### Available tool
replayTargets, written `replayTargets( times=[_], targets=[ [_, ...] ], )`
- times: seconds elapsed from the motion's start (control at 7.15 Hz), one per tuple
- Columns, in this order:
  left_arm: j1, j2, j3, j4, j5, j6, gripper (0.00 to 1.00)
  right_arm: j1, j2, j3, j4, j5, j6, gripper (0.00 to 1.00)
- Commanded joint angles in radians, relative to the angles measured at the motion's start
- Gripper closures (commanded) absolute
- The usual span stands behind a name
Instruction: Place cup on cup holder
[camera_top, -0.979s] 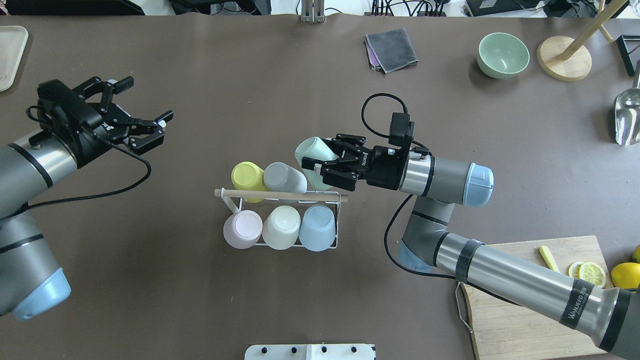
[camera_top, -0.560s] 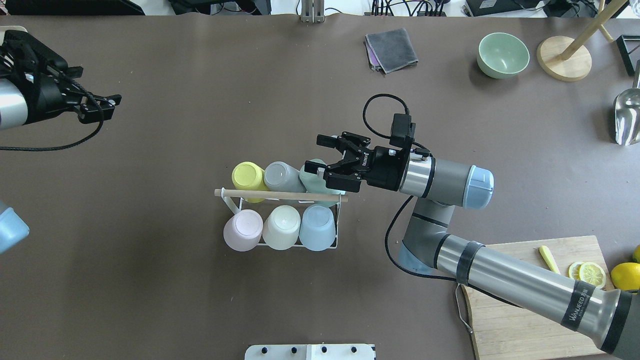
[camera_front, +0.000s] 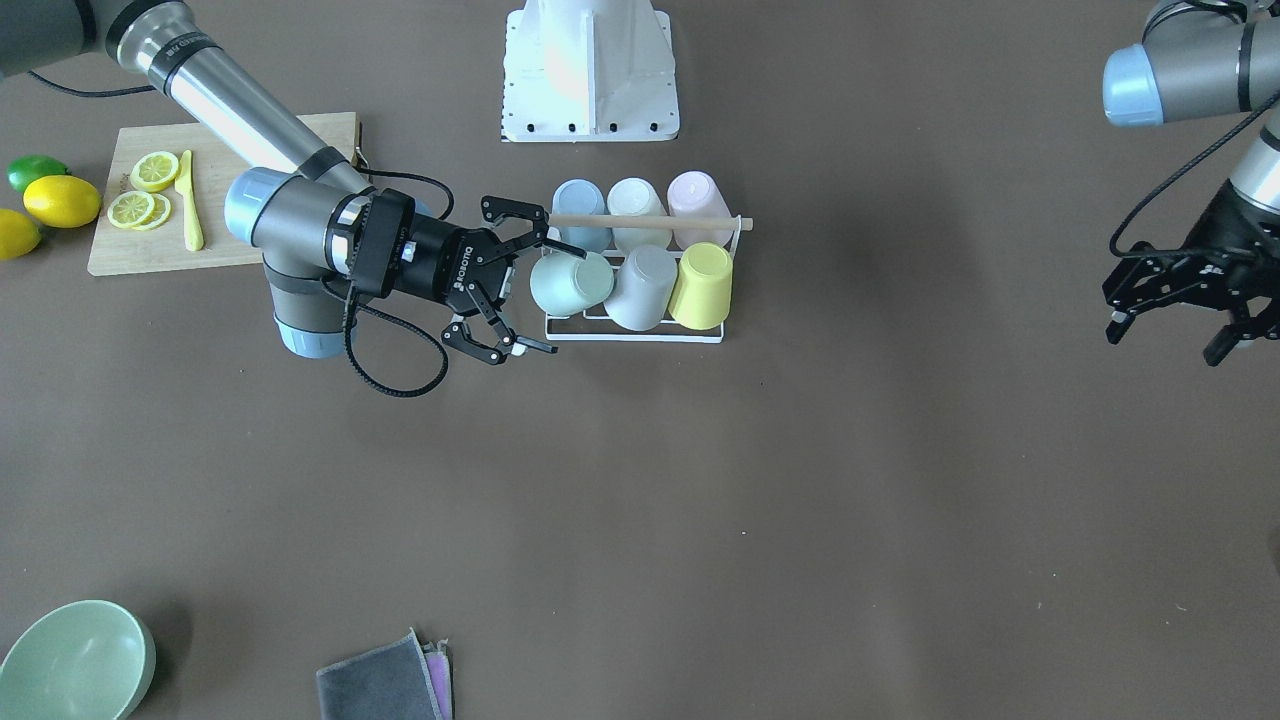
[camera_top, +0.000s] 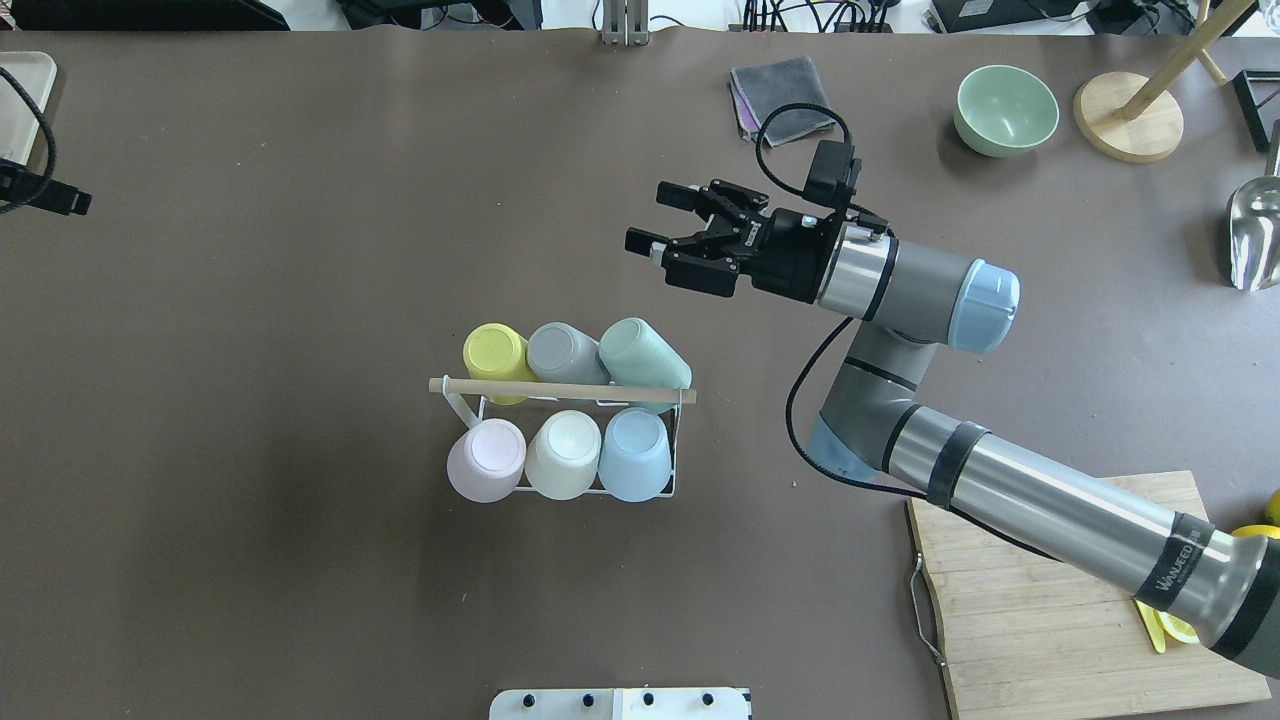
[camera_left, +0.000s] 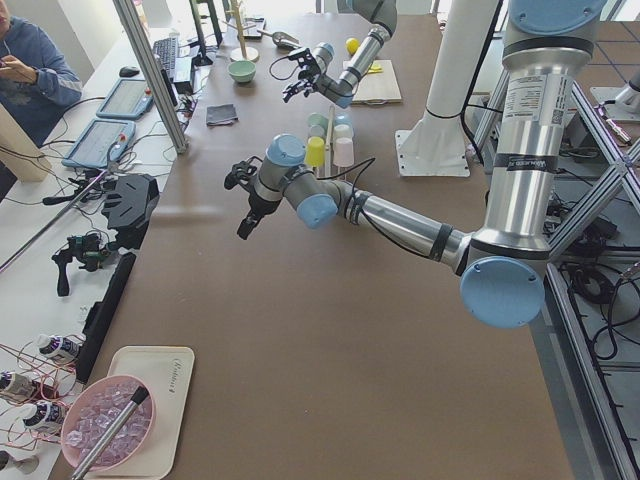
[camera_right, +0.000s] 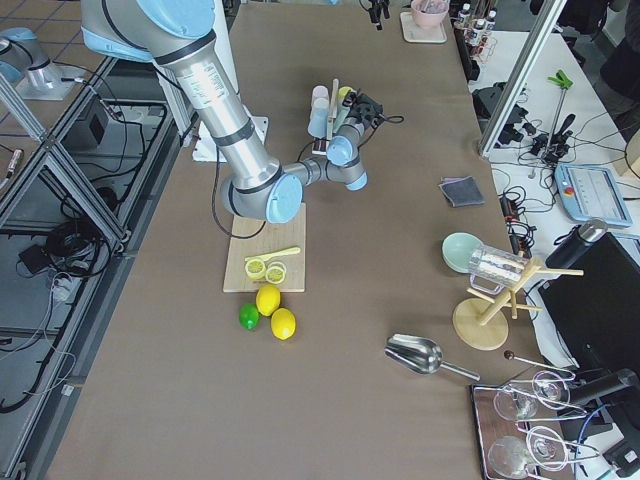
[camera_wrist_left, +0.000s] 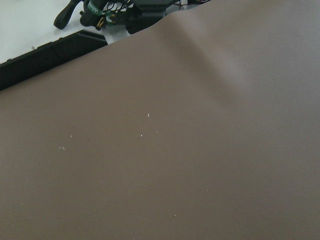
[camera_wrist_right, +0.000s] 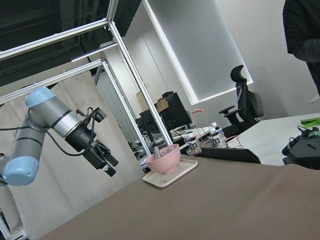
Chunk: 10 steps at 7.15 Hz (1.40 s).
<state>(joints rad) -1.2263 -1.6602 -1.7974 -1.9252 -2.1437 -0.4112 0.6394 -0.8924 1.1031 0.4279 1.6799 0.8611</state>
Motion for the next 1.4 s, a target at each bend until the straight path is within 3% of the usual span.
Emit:
replayTargets(
  times=[0.0, 0.28, 0.56, 0.98, 1.12, 1.26],
  targets=[
    [-0.143, -0.009, 0.070, 0.263, -0.107, 0.002, 0.03, 0.086, -0.005, 0.136, -0.311, 0.003, 0.004, 0.00],
    [-0.250, 0.005, 0.154, 0.333, -0.113, 0.008, 0.03, 0.138, -0.023, 0.266, -0.638, -0.002, 0.006, 0.00],
    [-0.259, 0.034, 0.188, 0.315, -0.105, 0.011, 0.02, 0.210, -0.080, 0.428, -1.000, 0.010, 0.001, 0.00],
    [-0.280, 0.124, 0.191, 0.137, -0.113, 0.104, 0.03, 0.232, -0.111, 0.884, -1.940, 0.012, -0.058, 0.00],
    [-0.280, 0.126, 0.190, 0.132, -0.116, 0.107, 0.03, 0.241, -0.158, 0.962, -2.068, 0.015, -0.159, 0.00],
    [-0.280, 0.125, 0.178, 0.133, -0.125, 0.112, 0.03, 0.285, -0.225, 0.987, -2.112, 0.036, -0.239, 0.00]
  ],
)
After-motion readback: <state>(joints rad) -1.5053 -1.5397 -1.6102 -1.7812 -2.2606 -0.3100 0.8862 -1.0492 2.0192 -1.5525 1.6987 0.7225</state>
